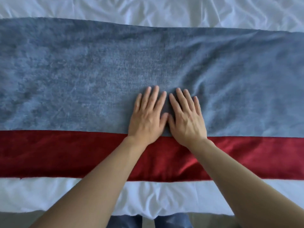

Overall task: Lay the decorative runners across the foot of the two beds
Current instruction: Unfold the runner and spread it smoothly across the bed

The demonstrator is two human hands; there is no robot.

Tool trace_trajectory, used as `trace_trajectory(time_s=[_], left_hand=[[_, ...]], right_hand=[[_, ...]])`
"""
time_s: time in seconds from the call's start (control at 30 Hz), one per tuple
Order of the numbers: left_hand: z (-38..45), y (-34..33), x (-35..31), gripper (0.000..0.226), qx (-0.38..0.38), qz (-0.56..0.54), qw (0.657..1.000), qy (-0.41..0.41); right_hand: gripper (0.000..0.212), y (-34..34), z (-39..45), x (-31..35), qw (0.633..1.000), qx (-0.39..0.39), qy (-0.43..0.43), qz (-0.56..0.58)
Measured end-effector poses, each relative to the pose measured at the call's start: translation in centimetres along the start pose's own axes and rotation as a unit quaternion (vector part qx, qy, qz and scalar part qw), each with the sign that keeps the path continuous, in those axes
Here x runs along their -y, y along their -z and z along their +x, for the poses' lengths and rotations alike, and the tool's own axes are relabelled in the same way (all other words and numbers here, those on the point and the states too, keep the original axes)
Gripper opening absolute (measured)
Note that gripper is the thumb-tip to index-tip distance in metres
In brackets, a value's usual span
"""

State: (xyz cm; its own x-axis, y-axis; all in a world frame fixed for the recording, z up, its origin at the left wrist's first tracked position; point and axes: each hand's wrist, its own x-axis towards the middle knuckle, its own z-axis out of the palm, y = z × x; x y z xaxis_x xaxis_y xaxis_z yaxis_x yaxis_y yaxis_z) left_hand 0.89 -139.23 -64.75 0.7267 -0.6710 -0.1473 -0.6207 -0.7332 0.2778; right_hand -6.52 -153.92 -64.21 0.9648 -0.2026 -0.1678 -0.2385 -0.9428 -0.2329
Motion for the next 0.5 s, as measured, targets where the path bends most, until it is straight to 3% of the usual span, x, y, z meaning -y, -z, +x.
trace_trajectory(time_s=[0.13, 0.23, 0.4, 0.5], left_hand=[[-0.1, -0.4, 6.5, 0.069, -0.018, 0.036, 0.994, 0.104], [0.1, 1.0, 9.2, 0.071, -0.025, 0.046, 0.985, 0.163], [5.2, 1.7, 4.8, 0.063, -0.041, 0.016, 0.998, 0.033], [9.1, 2.4, 4.0, 0.067, -0.043, 0.043, 0.998, -0.006]], right_hand=[[0.073, 0.5, -1.2, -8.3, 0.995, 0.002, -0.084, -0.057], [0.076, 1.6, -1.5, -10.4, 0.987, -0.001, -0.153, -0.049], [0.066, 2.5, 5.3, -4.0, 0.997, -0.066, -0.029, -0.002], [0.062, 3.2, 10.5, -1.7, 0.998, -0.062, 0.023, 0.012]])
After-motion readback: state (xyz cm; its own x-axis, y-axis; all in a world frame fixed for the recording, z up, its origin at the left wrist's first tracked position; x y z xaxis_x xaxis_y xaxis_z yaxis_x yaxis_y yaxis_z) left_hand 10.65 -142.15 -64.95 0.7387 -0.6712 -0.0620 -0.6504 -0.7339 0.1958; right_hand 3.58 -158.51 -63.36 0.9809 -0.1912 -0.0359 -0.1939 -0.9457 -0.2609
